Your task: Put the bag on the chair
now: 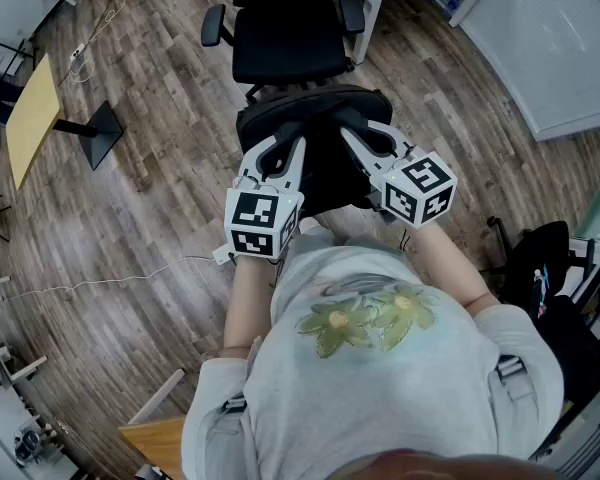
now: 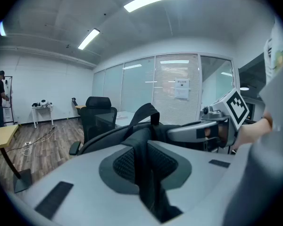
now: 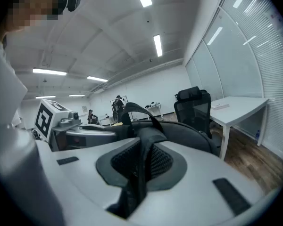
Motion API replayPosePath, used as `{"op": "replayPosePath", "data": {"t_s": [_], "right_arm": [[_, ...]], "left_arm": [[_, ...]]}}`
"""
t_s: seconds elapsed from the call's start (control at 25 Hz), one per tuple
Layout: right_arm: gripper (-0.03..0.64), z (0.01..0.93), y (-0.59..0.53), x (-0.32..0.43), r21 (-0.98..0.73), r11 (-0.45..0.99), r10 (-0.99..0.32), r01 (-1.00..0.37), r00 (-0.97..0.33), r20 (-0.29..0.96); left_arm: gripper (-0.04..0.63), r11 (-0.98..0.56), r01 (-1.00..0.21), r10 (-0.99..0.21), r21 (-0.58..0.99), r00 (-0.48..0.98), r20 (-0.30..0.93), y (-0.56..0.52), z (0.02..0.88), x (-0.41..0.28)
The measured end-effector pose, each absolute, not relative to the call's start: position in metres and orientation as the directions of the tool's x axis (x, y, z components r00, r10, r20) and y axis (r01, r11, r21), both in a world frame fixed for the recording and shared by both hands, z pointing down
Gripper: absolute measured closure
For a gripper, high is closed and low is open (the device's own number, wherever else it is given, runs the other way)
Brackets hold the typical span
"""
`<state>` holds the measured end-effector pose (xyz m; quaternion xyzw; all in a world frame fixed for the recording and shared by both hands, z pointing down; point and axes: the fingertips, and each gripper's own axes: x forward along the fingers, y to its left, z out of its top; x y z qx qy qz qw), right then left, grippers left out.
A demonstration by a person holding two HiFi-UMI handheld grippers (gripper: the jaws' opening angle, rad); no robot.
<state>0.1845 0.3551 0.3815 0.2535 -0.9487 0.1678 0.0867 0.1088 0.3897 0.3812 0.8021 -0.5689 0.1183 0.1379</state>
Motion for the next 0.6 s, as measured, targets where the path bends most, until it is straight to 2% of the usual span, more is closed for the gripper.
{"op": "replayPosePath", "data": {"t_s": [0.6], "right_arm": [[0.563,0.387,0.311,0.15,-0.315,0.773,-0.486,-0.551,-0.833,0.265]], "left_arm": [[0.532,-0.354,-0.932,-0.864,0.071,0.356,0.356,0.339,0.385,0.07]]}}
